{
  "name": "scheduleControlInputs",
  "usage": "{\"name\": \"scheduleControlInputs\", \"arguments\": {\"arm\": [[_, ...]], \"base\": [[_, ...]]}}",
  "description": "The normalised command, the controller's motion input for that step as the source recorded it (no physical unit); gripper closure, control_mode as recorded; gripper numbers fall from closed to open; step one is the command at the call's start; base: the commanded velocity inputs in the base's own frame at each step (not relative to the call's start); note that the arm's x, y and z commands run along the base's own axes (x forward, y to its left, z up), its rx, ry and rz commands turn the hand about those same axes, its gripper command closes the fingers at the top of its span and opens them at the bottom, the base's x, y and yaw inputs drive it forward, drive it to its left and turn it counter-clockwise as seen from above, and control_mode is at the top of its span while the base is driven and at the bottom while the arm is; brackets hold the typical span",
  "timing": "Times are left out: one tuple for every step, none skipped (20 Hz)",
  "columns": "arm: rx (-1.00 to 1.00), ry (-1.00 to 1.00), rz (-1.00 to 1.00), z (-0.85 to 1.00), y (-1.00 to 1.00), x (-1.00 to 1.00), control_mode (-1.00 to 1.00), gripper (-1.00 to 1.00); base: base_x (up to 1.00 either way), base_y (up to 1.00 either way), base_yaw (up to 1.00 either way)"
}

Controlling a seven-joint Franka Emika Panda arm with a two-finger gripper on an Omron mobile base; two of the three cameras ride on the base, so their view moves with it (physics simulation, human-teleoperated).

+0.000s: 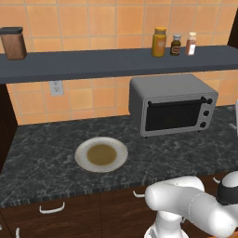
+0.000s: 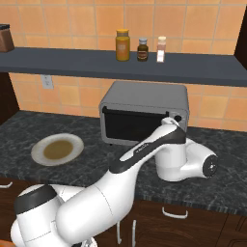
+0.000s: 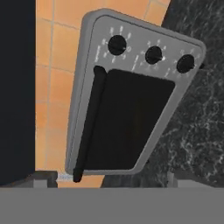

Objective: Pick up the kebab skewer and baguette bread, and place them inside the toaster oven. Close the toaster oven door and start by setting the timer.

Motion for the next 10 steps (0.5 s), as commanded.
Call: {"name": "scheduleControlInputs", "arguments": {"arm": [[0.46, -0.09, -0.30, -0.21, 0.00, -0.19, -1.00, -1.00], [0.49, -0.11, -0.33, -0.32, 0.00, -0.21, -1.00, -1.00], [0.49, -0.11, -0.34, -0.24, 0.05, -0.01, -1.00, -1.00], [0.46, -0.07, -0.34, -0.12, 0.21, 0.00, -1.00, -1.00], [0.43, 0.00, -0.30, -0.04, 0.20, 0.00, -1.00, -1.00], [0.42, 0.00, -0.26, 0.00, 0.14, 0.00, -1.00, -1.00], [0.40, 0.00, -0.21, 0.00, 0.19, 0.03, -1.00, -1.00], [0.40, 0.00, -0.19, 0.00, 0.29, 0.00, -1.00, -1.00], [0.40, 0.00, -0.13, 0.01, 0.21, 0.00, -1.00, -1.00], [0.41, 0.00, -0.09, 0.09, 0.16, 0.00, -1.00, -1.00]], "base": [[0.00, 0.00, 0.00], [0.00, 0.00, 0.00], [0.00, 0.00, 0.00], [0.00, 0.00, 0.00], [0.00, 0.00, 0.00], [0.00, 0.00, 0.00], [0.00, 0.00, 0.00], [0.00, 0.00, 0.00], [0.00, 0.00, 0.00], [0.00, 0.00, 0.00]]}}
